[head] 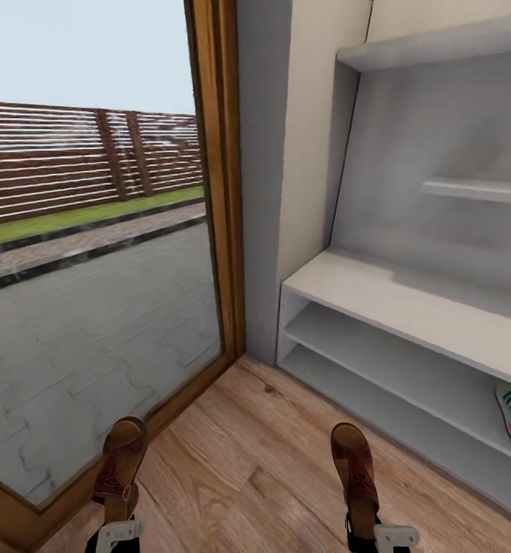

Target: Pick up the two gym shoes and the two sandals from the corridor floor and place them onto the hallstand (shoe rack) in the corridor, making sure they are on the rack and not on the floor. Arrange them so the two gym shoes are next to each other and the two sandals are next to each other.

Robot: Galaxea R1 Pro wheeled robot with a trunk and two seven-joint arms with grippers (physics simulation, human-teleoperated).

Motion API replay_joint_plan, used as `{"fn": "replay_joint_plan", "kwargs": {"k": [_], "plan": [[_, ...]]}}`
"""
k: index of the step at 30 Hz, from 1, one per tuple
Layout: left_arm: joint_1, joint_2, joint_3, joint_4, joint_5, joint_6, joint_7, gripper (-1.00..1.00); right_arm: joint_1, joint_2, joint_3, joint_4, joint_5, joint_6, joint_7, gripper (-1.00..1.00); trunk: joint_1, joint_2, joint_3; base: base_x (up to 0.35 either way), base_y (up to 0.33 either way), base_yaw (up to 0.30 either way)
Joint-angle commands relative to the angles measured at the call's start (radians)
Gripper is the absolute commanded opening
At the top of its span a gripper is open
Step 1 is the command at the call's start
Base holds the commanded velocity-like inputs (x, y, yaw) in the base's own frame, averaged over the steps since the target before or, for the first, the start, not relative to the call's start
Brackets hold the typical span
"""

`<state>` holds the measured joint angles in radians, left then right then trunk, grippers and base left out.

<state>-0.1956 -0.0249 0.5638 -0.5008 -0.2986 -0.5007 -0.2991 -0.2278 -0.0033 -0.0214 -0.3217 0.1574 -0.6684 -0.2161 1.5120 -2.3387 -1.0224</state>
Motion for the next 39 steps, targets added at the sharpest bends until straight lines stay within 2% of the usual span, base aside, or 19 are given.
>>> {"fn": "replay_joint_plan", "kwargs": {"k": [1,29,39], "plan": [[-0.001,-0.001,0.008,-0.001,-0.005,-0.002,-0.008,-1.0,-0.001,0.0,-0.002,0.001,0.007,-0.002,-0.006,-1.0,0.0,0.0,-0.001,0.0,0.003,-0.267],[-0.001,0.0,0.008,-0.001,-0.005,-0.004,-0.008,-1.0,-0.001,0.0,-0.002,0.001,0.007,-0.002,-0.006,-1.0,0.0,0.0,-0.001,-0.002,0.0,-0.268],[-0.001,0.0,0.008,-0.001,-0.005,-0.004,-0.008,-1.0,-0.001,0.0,-0.002,0.001,0.007,-0.002,-0.006,-1.0,0.0,0.0,-0.001,-0.224,0.14,-0.268]]}}
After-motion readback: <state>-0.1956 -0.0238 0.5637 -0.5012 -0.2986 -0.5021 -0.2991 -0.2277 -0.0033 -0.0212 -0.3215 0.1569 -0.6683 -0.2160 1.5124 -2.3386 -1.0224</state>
